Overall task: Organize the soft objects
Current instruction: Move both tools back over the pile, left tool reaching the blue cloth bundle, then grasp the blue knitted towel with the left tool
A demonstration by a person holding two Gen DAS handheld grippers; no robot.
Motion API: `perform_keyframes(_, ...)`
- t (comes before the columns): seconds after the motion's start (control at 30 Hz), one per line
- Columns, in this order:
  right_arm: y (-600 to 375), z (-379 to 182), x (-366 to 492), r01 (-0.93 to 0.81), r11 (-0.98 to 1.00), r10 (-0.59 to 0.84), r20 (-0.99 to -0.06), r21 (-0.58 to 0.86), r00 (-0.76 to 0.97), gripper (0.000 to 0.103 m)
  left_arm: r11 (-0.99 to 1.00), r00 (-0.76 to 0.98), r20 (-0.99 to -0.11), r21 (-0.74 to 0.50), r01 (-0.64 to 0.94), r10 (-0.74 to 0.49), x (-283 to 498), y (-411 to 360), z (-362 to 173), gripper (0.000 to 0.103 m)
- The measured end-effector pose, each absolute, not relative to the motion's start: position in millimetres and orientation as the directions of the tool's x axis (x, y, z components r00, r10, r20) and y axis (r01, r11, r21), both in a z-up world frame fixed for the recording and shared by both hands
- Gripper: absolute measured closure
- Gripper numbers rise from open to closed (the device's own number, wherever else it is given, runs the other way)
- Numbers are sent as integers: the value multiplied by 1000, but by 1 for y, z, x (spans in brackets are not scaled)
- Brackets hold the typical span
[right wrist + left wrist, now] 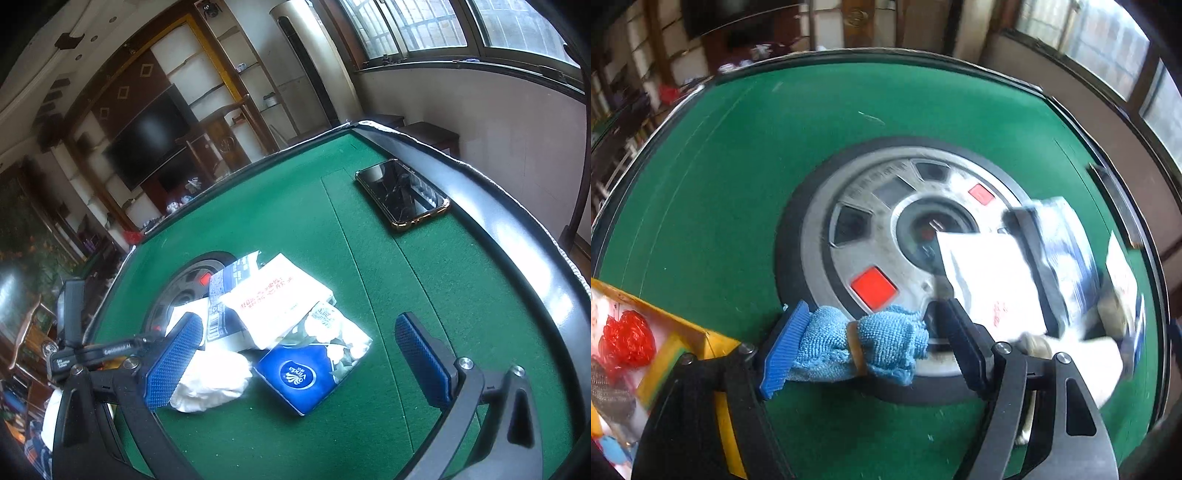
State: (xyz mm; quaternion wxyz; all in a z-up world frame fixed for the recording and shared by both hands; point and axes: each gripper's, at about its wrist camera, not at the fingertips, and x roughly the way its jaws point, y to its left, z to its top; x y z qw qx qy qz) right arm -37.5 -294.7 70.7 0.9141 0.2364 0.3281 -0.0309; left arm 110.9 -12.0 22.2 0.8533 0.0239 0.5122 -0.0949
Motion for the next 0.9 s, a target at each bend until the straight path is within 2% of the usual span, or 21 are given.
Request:
perform_keyframes(0.07, -293, 70, -37, 209, 889, 100, -618, 408, 780, 1, 975, 450, -880, -58, 212, -150, 97, -16, 26, 49)
perform_keyframes(0.27, -289, 68, -36, 203, 893, 105, -624, 401, 774, 1, 935, 435, -868, -82, 346, -237, 28, -30, 48, 48)
perform_keyframes(0.4, -289, 67, -37, 207, 893, 103, -628, 400, 772, 1, 900, 395, -842, -214, 380, -368, -4, -19, 62, 45)
perform_keyframes(0.43, -289, 67, -37, 208, 893, 102, -629, 399, 771, 1, 893, 390, -831, -249, 375, -396, -6, -14, 65, 43)
perform_keyframes(0.47, -289, 67, -36, 209, 894, 100, -630, 397, 770, 1, 891, 395, -824, -260, 372, -406, -8, -12, 67, 36)
perform_keyframes(0.5, -289, 66, -36, 210, 894, 98, -631, 395, 769, 1, 893, 412, -816, -256, 369, -404, -6, -9, 70, 30)
perform_keyframes(0.6, -287, 66, -36, 213, 899, 89, -635, 383, 767, 1, 903, 442, -808, -242, 354, -389, 9, -1, 68, 30)
perform_keyframes(0.77, -287, 64, -35, 216, 903, 83, -642, 372, 762, 1, 930, 430, -844, -193, 312, -320, 32, 1, 36, 30)
perform_keyframes(0.9, -285, 64, -34, 209, 906, 85, -643, 368, 761, 1, 928, 455, -834, -166, 334, -312, 30, -7, 36, 30)
